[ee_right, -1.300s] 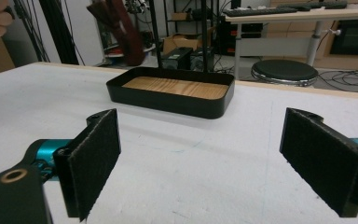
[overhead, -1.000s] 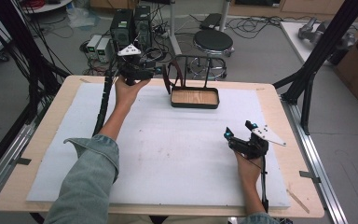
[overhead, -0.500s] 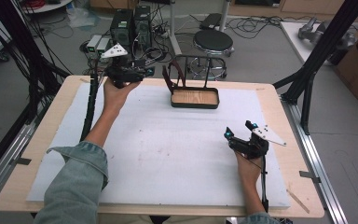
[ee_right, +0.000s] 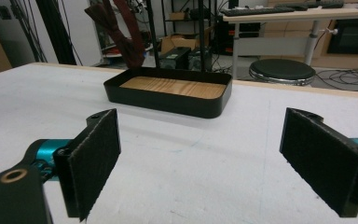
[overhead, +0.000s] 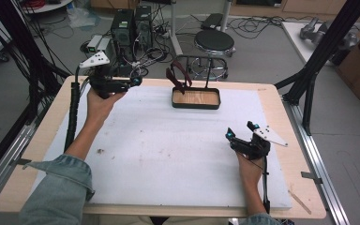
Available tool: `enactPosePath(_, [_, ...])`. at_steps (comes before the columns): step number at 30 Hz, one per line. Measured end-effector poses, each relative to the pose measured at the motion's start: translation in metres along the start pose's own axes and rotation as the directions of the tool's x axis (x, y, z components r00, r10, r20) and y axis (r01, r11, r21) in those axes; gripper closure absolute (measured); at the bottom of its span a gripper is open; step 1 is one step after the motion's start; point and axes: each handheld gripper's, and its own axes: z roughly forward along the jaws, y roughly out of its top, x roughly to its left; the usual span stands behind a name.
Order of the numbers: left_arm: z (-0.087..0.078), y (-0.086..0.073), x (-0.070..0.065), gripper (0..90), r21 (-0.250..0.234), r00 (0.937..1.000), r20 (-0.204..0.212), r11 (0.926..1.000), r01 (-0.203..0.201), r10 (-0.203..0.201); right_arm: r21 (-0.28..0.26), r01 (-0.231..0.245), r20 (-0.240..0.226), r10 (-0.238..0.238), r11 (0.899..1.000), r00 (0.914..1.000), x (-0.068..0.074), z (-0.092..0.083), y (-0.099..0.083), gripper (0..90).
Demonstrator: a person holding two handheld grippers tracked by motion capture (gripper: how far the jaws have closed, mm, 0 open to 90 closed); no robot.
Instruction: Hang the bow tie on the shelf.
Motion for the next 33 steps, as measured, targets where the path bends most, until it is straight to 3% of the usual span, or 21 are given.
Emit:
enactPosePath(11, [-0.046, -0.016, -0.017, 25.9, 0.025, 0.9971, -0.042, 0.9977, -0.063, 0.064, 0.006, 0.0, 0.0, 0.0, 1.0, 1.0, 0.0, 0.0, 0.0, 11.5])
enactPosePath(18, [-0.073, -0.033, -0.031, 25.1, 0.022, 0.9942, -0.075, 0.997, -0.075, 0.076, 0.009, -0.001, 0.001, 0.001, 1.0, 1.0, 0.001, 0.0, 0.0, 11.5])
enactPosePath(28, [-0.104, -0.071, -0.042, 25.1, -0.032, 0.9861, -0.163, 0.9987, -0.039, 0.033, 0.011, -0.001, 0.002, 0.001, 1.0, 1.0, 0.001, 0.0, 0.0, 11.5])
enactPosePath(33, [-0.113, -0.089, -0.044, 24.6, -0.025, 0.9821, -0.188, 0.9996, -0.013, 0.008, 0.011, 0.0, 0.003, 0.0, 1.0, 1.0, 0.001, 0.0, 0.0, 11.5])
